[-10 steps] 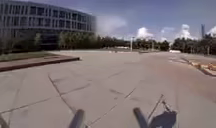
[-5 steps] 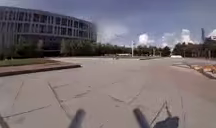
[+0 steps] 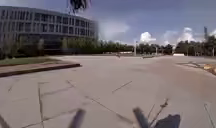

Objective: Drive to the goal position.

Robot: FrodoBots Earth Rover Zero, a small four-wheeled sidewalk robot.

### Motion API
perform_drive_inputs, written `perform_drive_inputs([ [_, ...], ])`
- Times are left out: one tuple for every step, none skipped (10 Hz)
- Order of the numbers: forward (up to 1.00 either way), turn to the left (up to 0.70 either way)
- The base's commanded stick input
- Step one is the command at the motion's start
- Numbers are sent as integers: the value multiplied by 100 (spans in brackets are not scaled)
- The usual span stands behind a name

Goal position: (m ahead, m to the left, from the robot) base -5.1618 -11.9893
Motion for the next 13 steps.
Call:
perform_drive_inputs([
  [100, -2],
  [100, -2],
  [100, -2],
  [100, -2],
  [100, -2],
  [100, -2],
  [100, -2],
  [100, -2],
  [100, -2],
  [100, -2],
  [100, -2],
  [100, -2],
  [100, -2],
])
